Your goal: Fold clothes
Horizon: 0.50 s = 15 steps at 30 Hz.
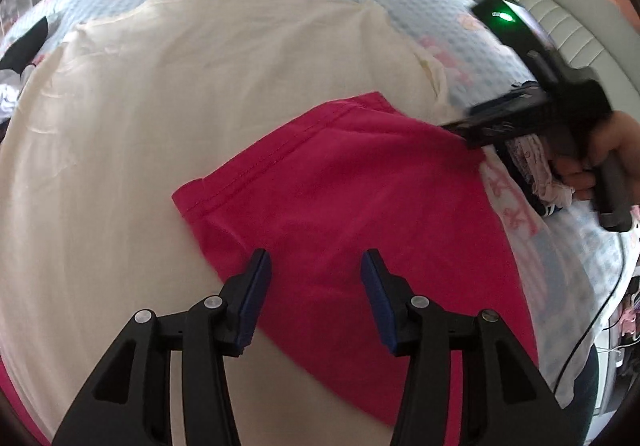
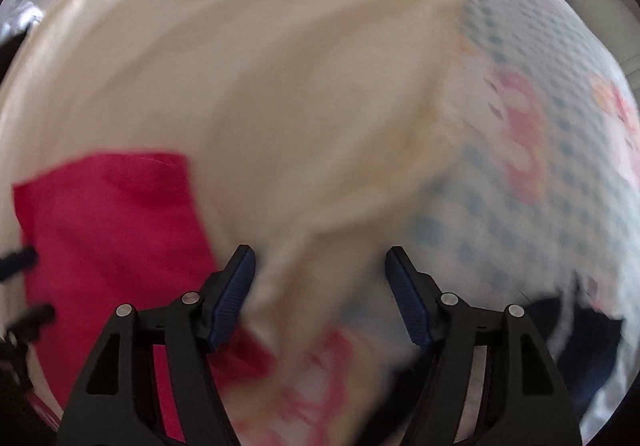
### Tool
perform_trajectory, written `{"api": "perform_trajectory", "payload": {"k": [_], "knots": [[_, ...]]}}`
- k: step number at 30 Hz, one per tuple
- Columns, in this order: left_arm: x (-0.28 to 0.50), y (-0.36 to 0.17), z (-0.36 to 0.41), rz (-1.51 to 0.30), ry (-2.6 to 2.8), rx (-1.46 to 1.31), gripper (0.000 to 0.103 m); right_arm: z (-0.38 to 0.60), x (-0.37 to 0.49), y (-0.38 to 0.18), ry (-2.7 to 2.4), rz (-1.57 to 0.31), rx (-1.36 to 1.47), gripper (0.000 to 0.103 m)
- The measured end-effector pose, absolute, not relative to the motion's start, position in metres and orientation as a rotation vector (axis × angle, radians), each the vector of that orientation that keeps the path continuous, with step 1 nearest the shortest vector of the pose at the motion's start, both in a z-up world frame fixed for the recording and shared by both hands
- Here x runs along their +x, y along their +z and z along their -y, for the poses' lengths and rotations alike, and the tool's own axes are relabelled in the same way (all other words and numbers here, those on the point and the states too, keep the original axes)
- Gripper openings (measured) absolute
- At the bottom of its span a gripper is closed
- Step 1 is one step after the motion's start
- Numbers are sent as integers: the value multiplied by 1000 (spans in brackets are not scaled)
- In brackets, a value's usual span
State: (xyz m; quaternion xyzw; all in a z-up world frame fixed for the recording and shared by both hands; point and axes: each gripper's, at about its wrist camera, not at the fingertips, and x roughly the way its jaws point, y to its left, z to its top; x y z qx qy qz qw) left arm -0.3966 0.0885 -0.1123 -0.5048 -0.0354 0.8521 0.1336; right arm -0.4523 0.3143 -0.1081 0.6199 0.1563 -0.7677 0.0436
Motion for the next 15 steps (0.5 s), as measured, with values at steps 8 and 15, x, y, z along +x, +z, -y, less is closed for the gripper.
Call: {"api": "perform_trajectory", "payload": {"k": [8,15], "knots": [[-396,-105,-80,163,2475,-1453,51,-342,-418,-66,-2438,-517,1765,66],[-398,-101,-79,121,2483,-1468,52,-312,-429,-108,-2199,-698,1838,70]]}}
